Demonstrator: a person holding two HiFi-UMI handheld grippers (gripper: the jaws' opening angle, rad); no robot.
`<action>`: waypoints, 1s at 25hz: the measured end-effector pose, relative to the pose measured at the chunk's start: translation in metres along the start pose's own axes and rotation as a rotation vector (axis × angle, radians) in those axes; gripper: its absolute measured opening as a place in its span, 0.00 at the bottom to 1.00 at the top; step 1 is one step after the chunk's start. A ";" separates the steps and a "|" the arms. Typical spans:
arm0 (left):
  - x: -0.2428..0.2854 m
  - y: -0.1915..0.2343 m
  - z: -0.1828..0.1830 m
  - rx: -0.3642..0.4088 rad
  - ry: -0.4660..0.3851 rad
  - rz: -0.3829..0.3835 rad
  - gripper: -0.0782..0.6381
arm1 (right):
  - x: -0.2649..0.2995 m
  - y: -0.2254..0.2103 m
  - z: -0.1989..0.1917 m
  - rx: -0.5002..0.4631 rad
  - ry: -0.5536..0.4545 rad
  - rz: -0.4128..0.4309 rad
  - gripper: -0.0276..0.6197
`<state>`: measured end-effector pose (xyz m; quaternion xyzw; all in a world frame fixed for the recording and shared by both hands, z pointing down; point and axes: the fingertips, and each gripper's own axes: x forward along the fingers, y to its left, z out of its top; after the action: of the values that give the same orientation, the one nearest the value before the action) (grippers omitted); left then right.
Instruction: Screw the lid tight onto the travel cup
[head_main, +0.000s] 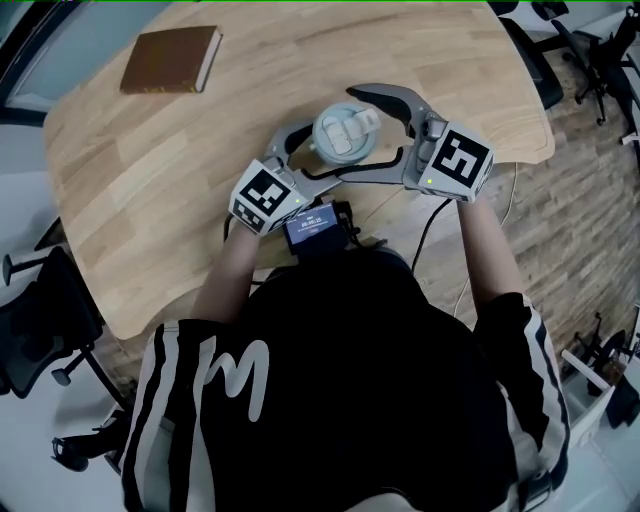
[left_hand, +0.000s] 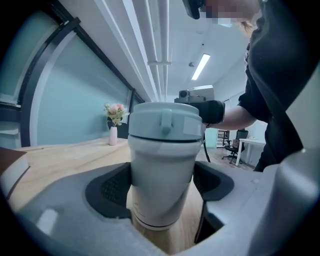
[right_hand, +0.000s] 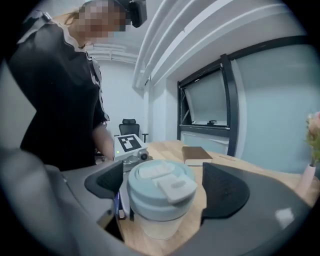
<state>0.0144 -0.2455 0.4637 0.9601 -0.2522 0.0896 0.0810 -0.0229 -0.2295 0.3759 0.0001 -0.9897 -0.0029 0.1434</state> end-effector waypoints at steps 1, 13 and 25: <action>0.000 0.000 0.000 0.000 0.000 -0.002 0.66 | 0.003 0.001 0.001 -0.005 -0.001 0.023 0.78; -0.001 0.001 -0.001 0.003 -0.006 0.000 0.66 | 0.007 -0.003 0.001 -0.014 -0.043 -0.050 0.71; 0.001 0.000 -0.001 0.000 0.007 0.009 0.66 | 0.005 -0.011 0.002 0.042 -0.029 -0.359 0.70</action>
<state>0.0146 -0.2456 0.4650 0.9587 -0.2560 0.0935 0.0816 -0.0282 -0.2400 0.3756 0.1799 -0.9755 -0.0080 0.1263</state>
